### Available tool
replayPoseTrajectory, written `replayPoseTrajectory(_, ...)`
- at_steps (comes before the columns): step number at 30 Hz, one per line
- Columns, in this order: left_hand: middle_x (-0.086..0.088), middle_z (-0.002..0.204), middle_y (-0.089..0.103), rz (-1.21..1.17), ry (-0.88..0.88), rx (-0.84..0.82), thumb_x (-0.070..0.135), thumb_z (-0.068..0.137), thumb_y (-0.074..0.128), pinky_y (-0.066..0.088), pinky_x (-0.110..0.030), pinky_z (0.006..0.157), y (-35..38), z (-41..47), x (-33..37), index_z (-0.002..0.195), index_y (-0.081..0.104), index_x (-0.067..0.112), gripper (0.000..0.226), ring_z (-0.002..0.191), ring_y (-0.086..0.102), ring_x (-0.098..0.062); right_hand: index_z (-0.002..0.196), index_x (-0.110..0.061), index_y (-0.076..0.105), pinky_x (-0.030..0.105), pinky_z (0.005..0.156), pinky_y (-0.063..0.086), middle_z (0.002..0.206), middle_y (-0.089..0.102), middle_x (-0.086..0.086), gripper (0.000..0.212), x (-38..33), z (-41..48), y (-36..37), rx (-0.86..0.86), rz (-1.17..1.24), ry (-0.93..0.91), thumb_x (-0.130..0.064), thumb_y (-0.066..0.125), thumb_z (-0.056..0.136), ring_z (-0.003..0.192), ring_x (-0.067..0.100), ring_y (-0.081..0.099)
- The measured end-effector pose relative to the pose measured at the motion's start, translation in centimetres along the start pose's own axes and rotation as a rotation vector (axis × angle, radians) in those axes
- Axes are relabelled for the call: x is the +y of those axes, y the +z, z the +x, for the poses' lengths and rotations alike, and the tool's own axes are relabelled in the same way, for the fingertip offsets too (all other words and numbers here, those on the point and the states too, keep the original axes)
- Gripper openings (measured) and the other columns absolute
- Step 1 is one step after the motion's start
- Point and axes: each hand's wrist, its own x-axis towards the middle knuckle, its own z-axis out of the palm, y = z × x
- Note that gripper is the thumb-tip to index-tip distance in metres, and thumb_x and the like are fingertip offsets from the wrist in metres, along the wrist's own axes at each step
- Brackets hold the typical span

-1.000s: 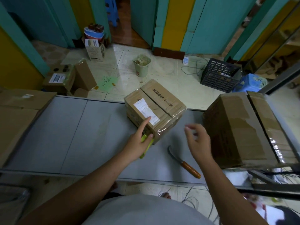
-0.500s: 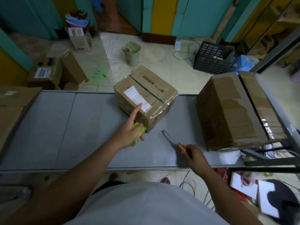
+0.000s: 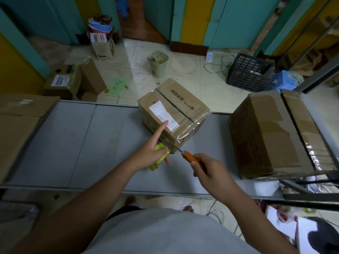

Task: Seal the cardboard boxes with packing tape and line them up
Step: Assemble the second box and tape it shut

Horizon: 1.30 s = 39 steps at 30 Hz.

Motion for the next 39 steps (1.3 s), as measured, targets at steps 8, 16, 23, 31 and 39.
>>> replayPoseTrajectory(8, 0.026, 0.145, 0.043, -0.022, 0.018, 0.001, 0.015, 0.101, 0.059, 0.062, -0.051, 0.059, 0.5, -0.5, 1.0, 0.153, 0.013, 0.075, 0.092, 0.087, 0.079, -0.035, 0.120, -0.023, 0.067, 0.019, 0.055, 0.037, 0.075, 0.063, -0.008, 0.028, -1.3, 1.8, 0.5, 0.022, -0.228, -0.011, -0.042, 0.052, 0.108, 0.060, 0.009, 0.056)
replayPoseTrajectory(16, 0.024, 0.146, 0.045, -0.059, -0.002, -0.006, 0.010, 0.101, 0.057, 0.059, -0.044, 0.057, 0.1, -0.4, 1.1, 0.151, 0.018, 0.076, 0.092, 0.084, 0.079, -0.034, 0.100, -0.018, 0.069, 0.025, 0.053, 0.038, 0.072, 0.061, -0.002, 0.027, -2.7, 4.2, 0.8, -0.020, -0.224, 0.029, -0.037, 0.052, 0.108, 0.059, 0.013, 0.056)
replayPoseTrajectory(23, -0.032, 0.154, 0.042, -0.068, 0.014, -0.050, 0.006, 0.103, 0.054, 0.057, -0.039, 0.055, -0.8, -0.3, 1.1, 0.152, 0.018, 0.076, 0.092, 0.075, 0.076, -0.028, 0.108, -0.035, 0.064, 0.023, 0.060, 0.053, 0.080, 0.070, -0.011, 0.018, 1.4, 0.2, 0.7, 0.005, -0.043, 0.002, -0.046, 0.050, 0.107, 0.068, 0.010, 0.066)
replayPoseTrajectory(31, -0.024, 0.151, 0.043, -0.064, 0.036, -0.092, 0.002, 0.104, 0.052, 0.056, -0.045, 0.059, -1.6, 0.1, 1.1, 0.157, 0.023, 0.068, 0.089, 0.073, 0.075, -0.032, 0.123, -0.029, 0.067, 0.030, 0.073, 0.052, 0.097, 0.065, -0.015, 0.022, 11.3, -2.1, 3.7, 0.097, -0.206, 0.056, -0.036, 0.062, 0.103, 0.084, 0.005, 0.060)
replayPoseTrajectory(39, -0.038, 0.158, 0.036, 0.013, 0.040, -0.108, 0.007, 0.105, 0.056, 0.057, -0.037, 0.057, -2.0, 0.1, 1.6, 0.154, 0.020, 0.072, 0.090, 0.071, 0.076, -0.025, 0.124, -0.021, 0.073, 0.045, 0.091, 0.047, 0.117, 0.067, 0.002, 0.027, 14.6, -0.4, 5.3, 0.199, -0.388, 0.188, -0.025, 0.073, 0.097, 0.111, 0.030, 0.058)
